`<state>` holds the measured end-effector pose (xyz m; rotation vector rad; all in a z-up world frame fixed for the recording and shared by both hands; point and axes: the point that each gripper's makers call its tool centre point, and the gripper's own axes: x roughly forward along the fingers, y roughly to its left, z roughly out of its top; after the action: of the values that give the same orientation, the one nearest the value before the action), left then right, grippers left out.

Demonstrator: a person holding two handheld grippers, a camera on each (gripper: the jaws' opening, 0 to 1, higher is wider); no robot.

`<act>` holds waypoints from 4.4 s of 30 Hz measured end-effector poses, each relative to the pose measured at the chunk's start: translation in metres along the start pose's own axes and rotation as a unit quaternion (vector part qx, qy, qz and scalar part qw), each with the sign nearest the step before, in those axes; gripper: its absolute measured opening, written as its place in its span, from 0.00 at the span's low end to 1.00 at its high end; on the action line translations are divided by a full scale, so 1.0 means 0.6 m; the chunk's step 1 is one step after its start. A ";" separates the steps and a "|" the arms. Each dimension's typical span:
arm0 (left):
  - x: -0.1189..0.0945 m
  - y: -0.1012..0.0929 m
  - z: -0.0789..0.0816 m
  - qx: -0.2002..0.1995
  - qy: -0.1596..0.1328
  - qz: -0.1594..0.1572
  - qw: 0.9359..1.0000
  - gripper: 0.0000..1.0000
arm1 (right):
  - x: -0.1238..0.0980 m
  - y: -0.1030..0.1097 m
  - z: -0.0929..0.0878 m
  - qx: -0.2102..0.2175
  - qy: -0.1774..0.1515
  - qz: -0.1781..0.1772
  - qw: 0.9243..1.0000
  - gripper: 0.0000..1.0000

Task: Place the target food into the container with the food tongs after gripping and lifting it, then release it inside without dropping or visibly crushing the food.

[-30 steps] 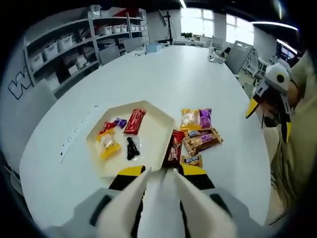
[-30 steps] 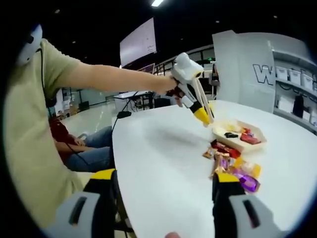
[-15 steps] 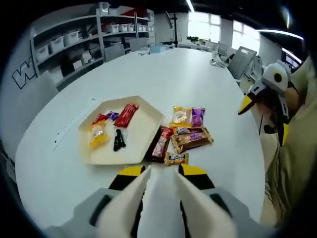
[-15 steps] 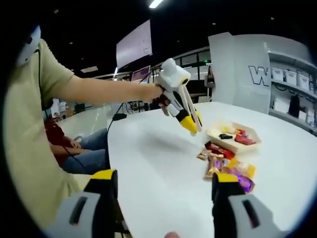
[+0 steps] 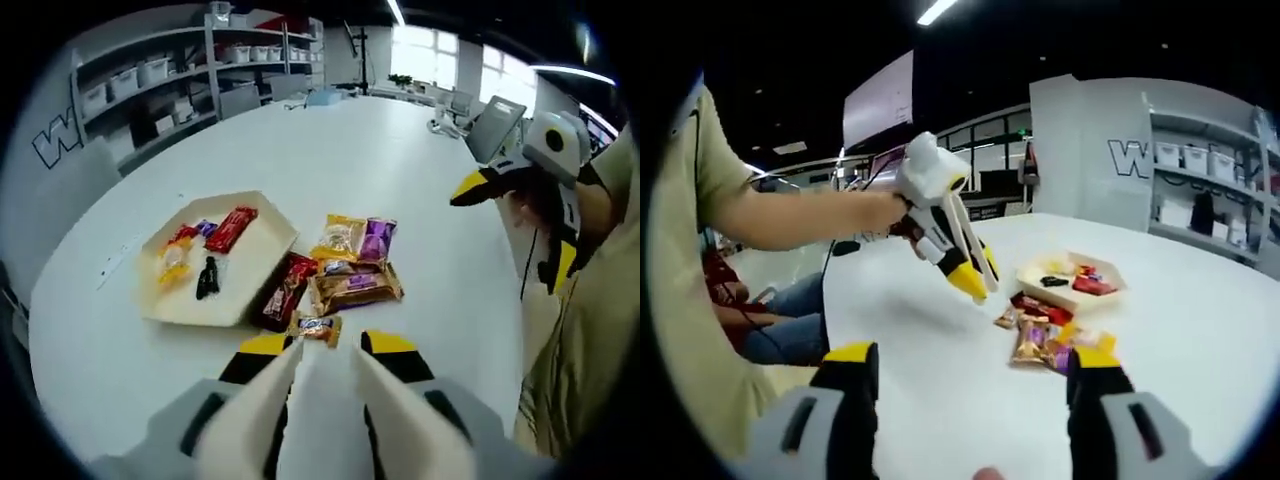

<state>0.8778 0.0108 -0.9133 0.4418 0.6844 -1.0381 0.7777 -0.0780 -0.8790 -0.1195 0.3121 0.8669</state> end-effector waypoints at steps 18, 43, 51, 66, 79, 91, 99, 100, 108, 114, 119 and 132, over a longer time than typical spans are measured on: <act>0.023 -0.007 -0.001 -0.047 -0.009 0.037 0.998 0.26 | -0.014 -0.038 -0.002 0.021 -0.004 -0.052 0.998 0.74; 0.061 -0.019 -0.008 -0.080 -0.003 0.048 0.996 0.26 | -0.007 -0.035 -0.030 0.036 0.011 -0.037 0.999 0.73; 0.048 -0.007 -0.021 -0.085 -0.001 0.060 0.995 0.26 | -0.005 -0.034 -0.028 0.036 0.010 -0.034 0.999 0.72; 0.010 0.028 -0.042 -0.123 -0.006 0.090 0.988 0.26 | 0.000 -0.033 -0.030 0.034 0.014 -0.030 0.999 0.72; 0.030 0.024 -0.029 -0.139 -0.021 0.083 0.987 0.26 | -0.003 -0.032 -0.035 0.037 0.016 -0.029 0.999 0.72; -0.007 0.040 -0.057 -0.124 0.009 0.084 0.989 0.26 | -0.002 -0.030 -0.038 0.037 0.019 -0.028 0.999 0.71; -0.013 0.059 -0.053 -0.154 -0.003 0.121 0.981 0.26 | -0.002 -0.027 -0.038 0.037 0.019 -0.027 0.999 0.71; -0.012 0.061 -0.054 -0.158 -0.002 0.123 0.980 0.26 | -0.002 -0.027 -0.038 0.037 0.019 -0.027 0.999 0.71; 0.004 0.060 -0.052 -0.170 0.000 0.125 0.978 0.26 | -0.006 -0.029 -0.039 0.038 0.019 -0.029 0.999 0.71; 0.009 0.066 -0.062 -0.168 0.011 0.137 0.976 0.26 | -0.006 -0.025 -0.037 0.039 0.014 -0.025 0.999 0.72; 0.013 0.071 -0.065 -0.177 0.011 0.133 0.975 0.26 | -0.006 -0.028 -0.038 0.040 0.014 -0.026 0.999 0.72; 0.008 0.072 -0.056 -0.156 0.003 0.125 0.980 0.18 | -0.007 -0.029 -0.039 0.040 0.015 -0.027 0.999 0.71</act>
<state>0.9078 0.0485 -0.9401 0.2490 0.7602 -0.6772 0.7835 -0.0979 -0.9004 -0.0671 0.3697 0.7990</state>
